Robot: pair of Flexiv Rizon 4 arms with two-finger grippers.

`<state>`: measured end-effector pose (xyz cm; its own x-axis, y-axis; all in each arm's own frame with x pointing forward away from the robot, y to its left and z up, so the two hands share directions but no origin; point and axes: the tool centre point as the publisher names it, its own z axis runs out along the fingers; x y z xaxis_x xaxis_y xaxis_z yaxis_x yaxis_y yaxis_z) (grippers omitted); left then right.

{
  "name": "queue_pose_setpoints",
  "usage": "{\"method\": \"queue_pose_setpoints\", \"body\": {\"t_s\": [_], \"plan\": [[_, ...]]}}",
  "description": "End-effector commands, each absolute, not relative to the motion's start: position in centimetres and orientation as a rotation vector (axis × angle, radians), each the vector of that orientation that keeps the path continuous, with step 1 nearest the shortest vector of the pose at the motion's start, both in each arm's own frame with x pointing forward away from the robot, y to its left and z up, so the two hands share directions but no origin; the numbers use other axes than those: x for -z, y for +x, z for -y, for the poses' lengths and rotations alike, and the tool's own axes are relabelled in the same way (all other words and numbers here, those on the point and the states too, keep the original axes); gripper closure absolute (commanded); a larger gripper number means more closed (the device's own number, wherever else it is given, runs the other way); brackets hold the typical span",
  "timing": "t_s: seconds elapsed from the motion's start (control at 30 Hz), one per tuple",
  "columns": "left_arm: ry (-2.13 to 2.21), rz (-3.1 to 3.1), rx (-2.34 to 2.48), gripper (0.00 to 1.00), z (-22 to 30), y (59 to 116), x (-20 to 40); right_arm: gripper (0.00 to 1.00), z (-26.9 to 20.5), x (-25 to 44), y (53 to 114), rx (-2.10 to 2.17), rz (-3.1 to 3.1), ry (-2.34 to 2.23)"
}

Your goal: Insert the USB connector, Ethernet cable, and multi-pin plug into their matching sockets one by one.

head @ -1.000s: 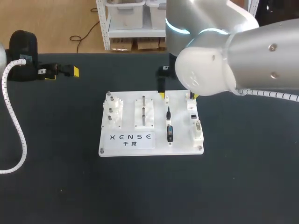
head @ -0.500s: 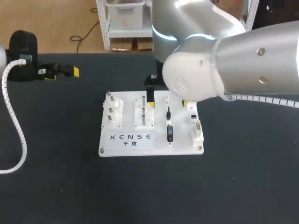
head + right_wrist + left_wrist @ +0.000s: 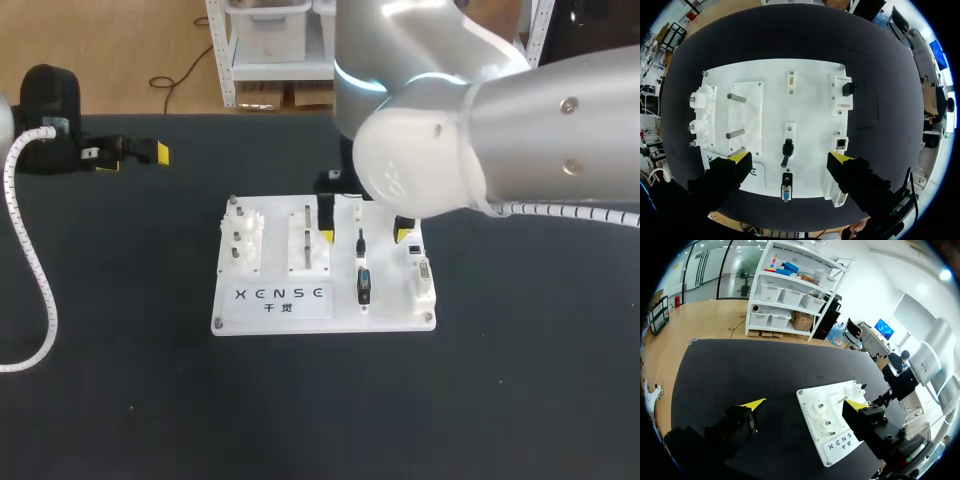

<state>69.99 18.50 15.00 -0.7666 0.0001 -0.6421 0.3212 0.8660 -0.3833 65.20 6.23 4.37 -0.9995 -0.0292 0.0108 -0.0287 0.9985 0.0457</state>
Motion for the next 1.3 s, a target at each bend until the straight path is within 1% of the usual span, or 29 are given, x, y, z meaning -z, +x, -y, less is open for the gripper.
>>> {"method": "queue_pose_setpoints", "body": {"t_s": [0.03, 1.0, 1.3], "plan": [[0.232, -2.374, 0.636, 0.00, -18.49, 69.99, -15.00, 0.00, -6.06, -4.15, 64.85, 0.103, 3.141, 0.054], [0.232, -2.374, 0.636, 0.00, -18.49, 69.99, -15.00, 0.00, -6.13, -3.96, 64.77, 0.128, 3.139, 0.061], [0.232, -2.374, 0.636, 0.00, -18.49, 69.99, -15.00, 0.00, -5.84, -3.64, 65.47, 0.069, 3.126, 0.096]]}}
